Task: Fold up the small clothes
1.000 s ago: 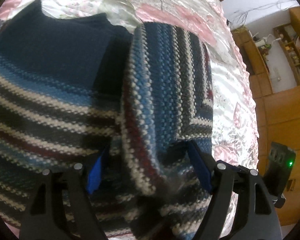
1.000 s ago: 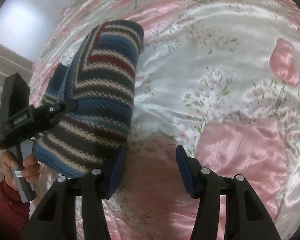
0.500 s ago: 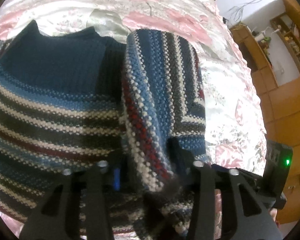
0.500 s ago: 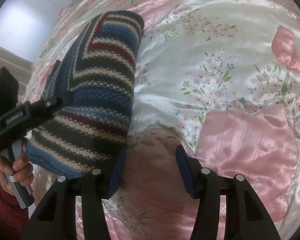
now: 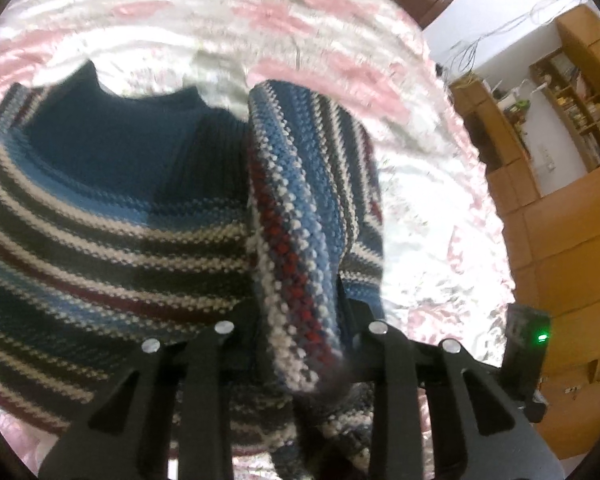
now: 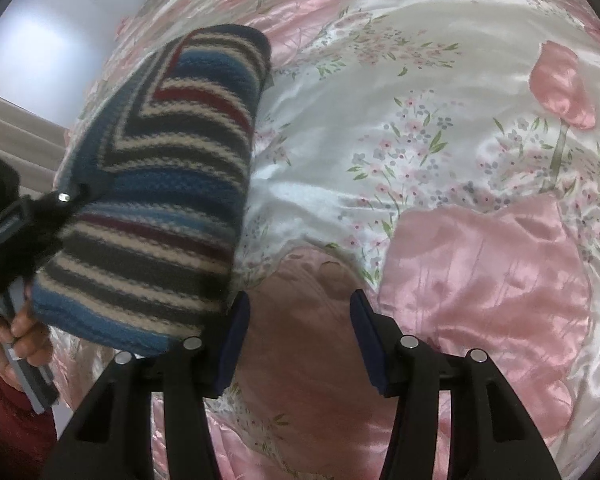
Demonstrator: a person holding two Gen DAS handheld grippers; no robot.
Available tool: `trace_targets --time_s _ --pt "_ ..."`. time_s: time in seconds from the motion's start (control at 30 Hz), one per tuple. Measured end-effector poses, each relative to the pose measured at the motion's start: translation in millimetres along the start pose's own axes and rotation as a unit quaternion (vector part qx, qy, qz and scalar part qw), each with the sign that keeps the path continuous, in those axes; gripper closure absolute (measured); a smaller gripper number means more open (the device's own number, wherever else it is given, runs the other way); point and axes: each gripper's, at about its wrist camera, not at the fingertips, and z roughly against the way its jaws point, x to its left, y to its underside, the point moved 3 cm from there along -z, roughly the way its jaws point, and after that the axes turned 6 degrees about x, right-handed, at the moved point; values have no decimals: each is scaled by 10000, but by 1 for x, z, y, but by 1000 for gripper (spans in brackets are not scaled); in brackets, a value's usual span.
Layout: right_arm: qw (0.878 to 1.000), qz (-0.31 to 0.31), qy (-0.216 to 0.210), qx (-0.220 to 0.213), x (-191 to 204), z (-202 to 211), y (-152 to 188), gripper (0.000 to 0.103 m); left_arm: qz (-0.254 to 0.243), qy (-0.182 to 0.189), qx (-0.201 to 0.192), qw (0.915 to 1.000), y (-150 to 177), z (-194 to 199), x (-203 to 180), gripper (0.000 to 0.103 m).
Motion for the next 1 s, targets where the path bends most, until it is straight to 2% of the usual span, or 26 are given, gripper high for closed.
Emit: trace_targets --time_s 0.17,0.37,0.47,0.77,1.0 --pt "10000 44 23 15 1 3 3 50 106 220 -309 9992 -3 35 16 77" --pt "9999 132 4 52 15 -1 2 50 -35 238 -458 9987 -11 78 36 77" --pt "9998 177 -37 57 20 -3 1 50 1 133 -467 9988 -14 95 57 77" --pt "9988 464 -105 100 46 -11 -2 50 550 -84 -553 9969 -19 134 133 77" --pt "9969 759 -153 172 69 -19 -3 50 632 -434 -558 9955 -28 153 179 77"
